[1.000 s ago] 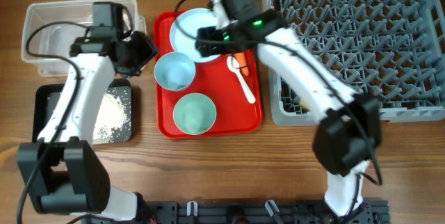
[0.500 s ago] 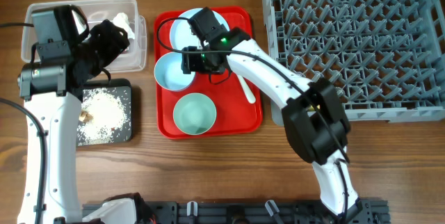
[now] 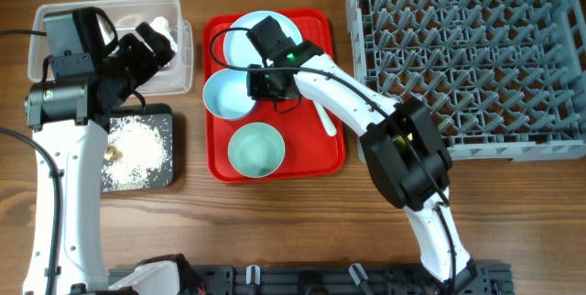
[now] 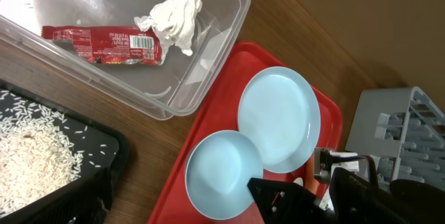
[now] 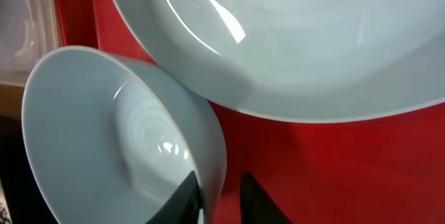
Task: Sort waste into correct bins and load items into the dishwasher rack
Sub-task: 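Move right gripper to the small blue bowl and grasp its rim, then carry the blue bowl with right gripper and set it in the rack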
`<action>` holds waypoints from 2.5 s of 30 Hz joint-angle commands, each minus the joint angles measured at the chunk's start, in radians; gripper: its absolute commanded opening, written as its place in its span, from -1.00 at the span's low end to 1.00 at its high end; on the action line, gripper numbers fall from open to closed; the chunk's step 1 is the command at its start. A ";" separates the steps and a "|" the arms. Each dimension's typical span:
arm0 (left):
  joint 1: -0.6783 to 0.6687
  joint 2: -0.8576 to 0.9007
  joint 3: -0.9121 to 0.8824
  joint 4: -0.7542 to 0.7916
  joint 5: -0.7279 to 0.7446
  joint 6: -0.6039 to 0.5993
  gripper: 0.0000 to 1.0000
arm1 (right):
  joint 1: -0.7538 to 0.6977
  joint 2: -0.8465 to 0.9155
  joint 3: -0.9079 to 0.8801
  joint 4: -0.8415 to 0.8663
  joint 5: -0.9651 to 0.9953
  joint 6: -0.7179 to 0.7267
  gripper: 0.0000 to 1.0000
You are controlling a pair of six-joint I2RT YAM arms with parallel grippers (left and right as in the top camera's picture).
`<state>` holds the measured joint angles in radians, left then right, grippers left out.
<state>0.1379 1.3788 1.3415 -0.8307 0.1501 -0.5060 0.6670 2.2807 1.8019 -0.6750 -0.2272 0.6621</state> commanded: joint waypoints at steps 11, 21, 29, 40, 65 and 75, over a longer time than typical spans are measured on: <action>0.005 0.003 0.007 0.002 -0.013 0.012 1.00 | 0.005 0.017 0.012 -0.042 0.009 0.021 -0.91; 0.005 0.003 0.007 0.002 -0.014 0.012 1.00 | -0.080 -0.242 0.052 -0.110 0.138 -0.124 -0.91; 0.005 0.003 0.007 0.002 -0.013 0.012 1.00 | -0.185 -0.479 0.052 -0.146 0.536 -0.253 -0.91; 0.005 0.003 0.007 0.003 -0.013 0.013 1.00 | -0.304 -0.397 0.036 0.021 1.245 -0.632 -0.92; 0.005 0.003 0.007 0.002 -0.013 0.013 1.00 | -0.351 -0.045 0.036 0.500 1.299 -1.270 -0.91; 0.005 0.003 0.007 0.002 -0.013 0.013 1.00 | -0.351 -0.045 0.036 0.560 1.230 -1.289 -0.91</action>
<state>0.1379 1.3792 1.3415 -0.8303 0.1463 -0.5060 0.3161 2.2219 1.8393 -0.1249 1.0546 -0.6193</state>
